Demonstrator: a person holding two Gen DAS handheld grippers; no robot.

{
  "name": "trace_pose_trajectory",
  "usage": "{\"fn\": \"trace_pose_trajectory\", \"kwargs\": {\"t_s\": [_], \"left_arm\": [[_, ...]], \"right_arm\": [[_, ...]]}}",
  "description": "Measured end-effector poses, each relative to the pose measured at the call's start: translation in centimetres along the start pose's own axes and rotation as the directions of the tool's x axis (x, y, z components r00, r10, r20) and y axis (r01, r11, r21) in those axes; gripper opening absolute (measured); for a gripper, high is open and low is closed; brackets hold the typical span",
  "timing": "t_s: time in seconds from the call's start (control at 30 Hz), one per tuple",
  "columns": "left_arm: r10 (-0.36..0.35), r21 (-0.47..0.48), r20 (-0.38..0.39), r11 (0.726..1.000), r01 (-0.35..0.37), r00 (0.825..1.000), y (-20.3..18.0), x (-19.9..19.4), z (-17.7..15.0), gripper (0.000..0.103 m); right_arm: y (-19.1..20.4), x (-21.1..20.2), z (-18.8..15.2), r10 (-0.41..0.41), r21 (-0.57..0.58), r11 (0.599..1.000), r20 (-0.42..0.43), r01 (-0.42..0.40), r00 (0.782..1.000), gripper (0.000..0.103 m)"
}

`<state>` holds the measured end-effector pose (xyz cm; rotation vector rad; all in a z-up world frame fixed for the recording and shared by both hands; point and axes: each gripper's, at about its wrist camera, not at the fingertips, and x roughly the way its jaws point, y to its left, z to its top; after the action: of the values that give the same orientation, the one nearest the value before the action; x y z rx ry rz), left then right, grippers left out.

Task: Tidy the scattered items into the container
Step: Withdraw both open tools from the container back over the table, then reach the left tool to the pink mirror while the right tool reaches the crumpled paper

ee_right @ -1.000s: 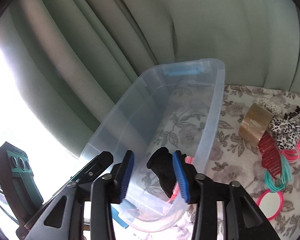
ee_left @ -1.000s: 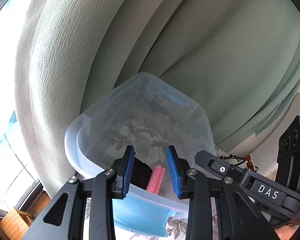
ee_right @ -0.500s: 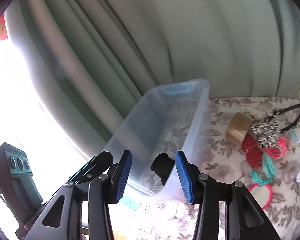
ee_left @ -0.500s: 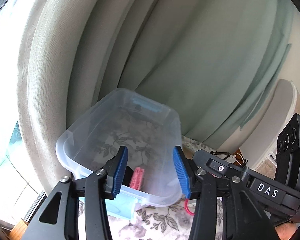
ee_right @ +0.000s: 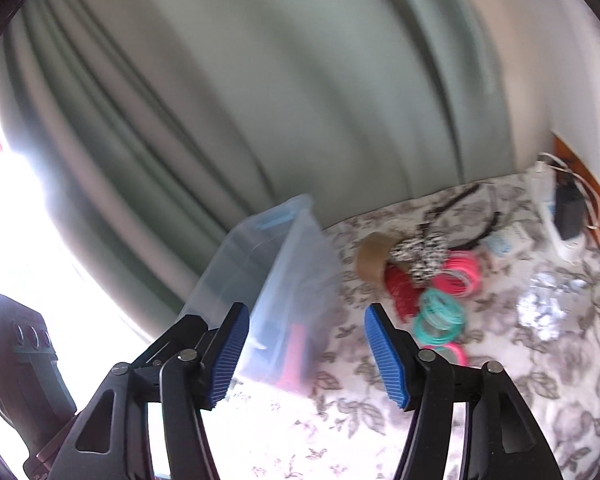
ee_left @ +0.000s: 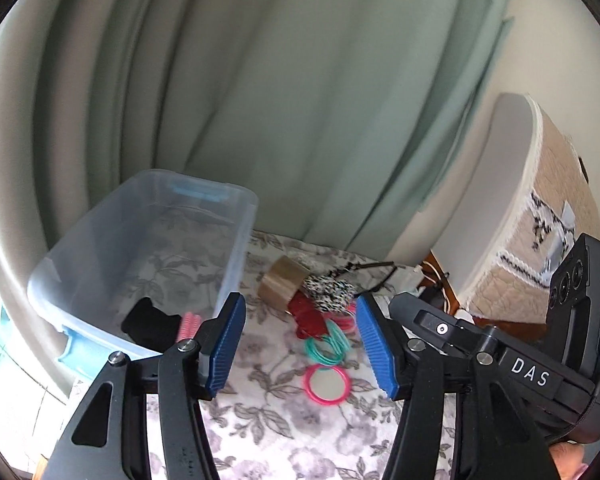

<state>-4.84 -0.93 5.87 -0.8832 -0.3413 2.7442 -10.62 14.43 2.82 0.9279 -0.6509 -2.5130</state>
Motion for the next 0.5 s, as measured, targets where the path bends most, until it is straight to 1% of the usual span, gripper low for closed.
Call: {"fn": "trace_pose_trajectory", "kwargs": {"t_s": [0.07,0.1,0.17,0.27,0.37,0.4,0.43,0.5], "left_arm": [[0.004,0.010,-0.007,1.000,-0.004,1.000,-1.1,0.2,-0.2,0.074],[0.008,0.017,-0.011,1.000,-0.008,1.000,-1.6,0.4,-0.3,0.076],[0.023,0.032,-0.028,0.999,-0.022,0.999,-2.5,1.4,-0.6,0.077],[0.037,0.061,-0.084,0.998,-0.032,0.996,-3.5,3.3,-1.4,0.077],[0.025,0.051,-0.130,0.999,-0.019,0.991,-3.7,5.1,-2.6,0.077],[0.031,0.045,-0.144,0.999,-0.025,0.989,-3.6,5.8,-3.0,0.077],[0.040,0.038,-0.157,0.999,-0.035,0.987,-3.6,6.5,-3.4,0.077],[0.096,0.053,-0.170,0.995,-0.088,0.981,-3.5,7.8,-4.4,0.077]], "right_arm": [[-1.6,-1.0,0.3,-0.016,0.020,1.000,0.022,0.016,1.000,0.073],[-2.5,-1.6,0.4,-0.028,0.037,0.999,0.036,0.027,0.999,0.074],[-4.6,-2.5,0.5,-0.056,0.075,0.996,0.061,0.051,0.997,0.079],[-7.9,-3.4,0.5,-0.104,0.142,0.986,0.083,0.092,0.991,0.086],[-11.0,-3.9,0.3,-0.142,0.205,0.972,0.107,0.117,0.984,0.089],[-12.0,-4.0,0.1,-0.157,0.219,0.967,0.115,0.129,0.981,0.089],[-13.0,-4.2,0.0,-0.173,0.231,0.963,0.123,0.141,0.977,0.090],[-14.5,-4.5,-0.1,-0.213,0.239,0.955,0.143,0.175,0.967,0.093]]}}
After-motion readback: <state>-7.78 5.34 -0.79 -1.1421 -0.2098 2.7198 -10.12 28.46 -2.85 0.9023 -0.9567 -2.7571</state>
